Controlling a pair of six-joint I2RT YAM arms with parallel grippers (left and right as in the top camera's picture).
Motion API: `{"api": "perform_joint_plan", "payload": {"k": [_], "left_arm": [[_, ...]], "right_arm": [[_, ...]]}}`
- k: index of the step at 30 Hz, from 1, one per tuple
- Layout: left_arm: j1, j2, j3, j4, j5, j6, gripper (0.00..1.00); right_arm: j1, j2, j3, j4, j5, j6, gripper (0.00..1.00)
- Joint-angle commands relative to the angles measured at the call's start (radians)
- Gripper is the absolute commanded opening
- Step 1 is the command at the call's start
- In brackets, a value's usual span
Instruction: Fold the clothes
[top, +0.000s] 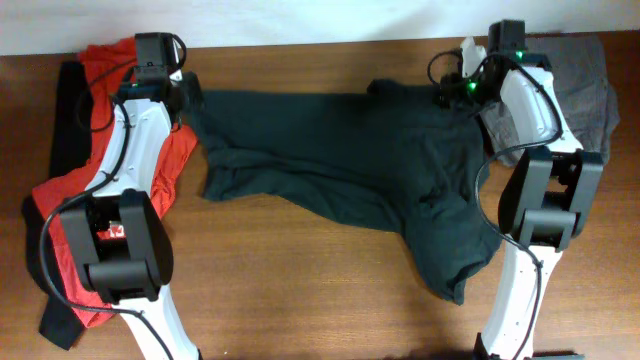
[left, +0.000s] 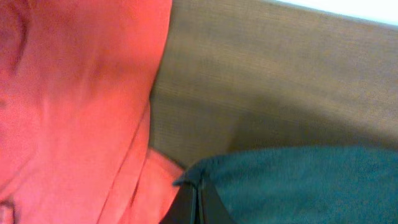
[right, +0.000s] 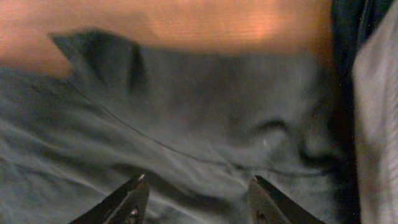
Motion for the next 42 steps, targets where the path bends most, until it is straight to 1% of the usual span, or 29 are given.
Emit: {"api": "perform_joint_plan", "payload": {"k": [1, 6, 10, 18, 24, 26, 27, 28, 29, 32, 34, 35, 36, 39, 41, 42], "left_arm": [[-0.002, 0.027, 0.011, -0.042, 0.006, 0.021, 0.01], [-0.01, 0.027, 0.01, -0.087, 0.011, 0.02, 0.01], [-0.013, 0.027, 0.01, -0.105, 0.011, 0.021, 0.01], [-0.05, 0.027, 0.01, -0.113, 0.011, 0.021, 0.01], [-0.071, 0.027, 0.01, -0.115, 0.01, 0.021, 0.01], [-0.073, 0.027, 0.01, -0.114, 0.01, 0.021, 0.01], [-0.073, 0.027, 0.01, -0.113, 0.01, 0.021, 0.01], [-0.073, 0.027, 0.01, -0.114, 0.01, 0.021, 0.01], [-0.073, 0.027, 0.01, -0.114, 0.01, 0.021, 0.01], [-0.071, 0.027, 0.01, -0.115, 0.006, 0.021, 0.01], [-0.071, 0.027, 0.01, -0.115, 0.006, 0.021, 0.01], [-0.071, 0.027, 0.01, -0.114, 0.006, 0.021, 0.01], [-0.071, 0.027, 0.01, -0.112, 0.006, 0.021, 0.01], [-0.07, 0.027, 0.01, -0.11, 0.002, 0.021, 0.01], [-0.068, 0.027, 0.01, -0.114, -0.006, 0.021, 0.01], [-0.065, 0.027, 0.01, -0.116, -0.009, 0.021, 0.01]], "right_arm": [[0.074, 0.012, 0.087, -0.005, 0.136, -0.064, 0.6], [0.163, 0.024, 0.099, 0.153, 0.166, -0.059, 0.6], [0.205, 0.054, 0.099, 0.232, 0.177, -0.032, 0.6], [0.239, 0.167, 0.099, 0.307, 0.181, 0.005, 0.6], [0.239, 0.208, 0.099, 0.356, 0.18, 0.043, 0.59], [0.239, 0.213, 0.099, 0.359, 0.177, 0.047, 0.48], [0.239, 0.214, 0.099, 0.359, 0.177, 0.054, 0.38], [0.239, 0.214, 0.099, 0.357, 0.177, 0.054, 0.34], [0.239, 0.214, 0.099, 0.356, 0.177, 0.054, 0.27], [0.237, 0.209, 0.108, 0.335, 0.177, 0.055, 0.12], [0.232, 0.198, 0.133, 0.301, 0.177, 0.065, 0.05], [0.226, 0.187, 0.164, 0.262, 0.177, 0.068, 0.03], [0.225, 0.181, 0.181, 0.242, 0.177, 0.069, 0.04], [0.209, 0.158, 0.323, 0.062, 0.177, 0.075, 0.04], [0.198, 0.156, 0.455, -0.13, 0.182, 0.076, 0.04], [0.194, 0.156, 0.486, -0.176, 0.183, 0.076, 0.04]]}}
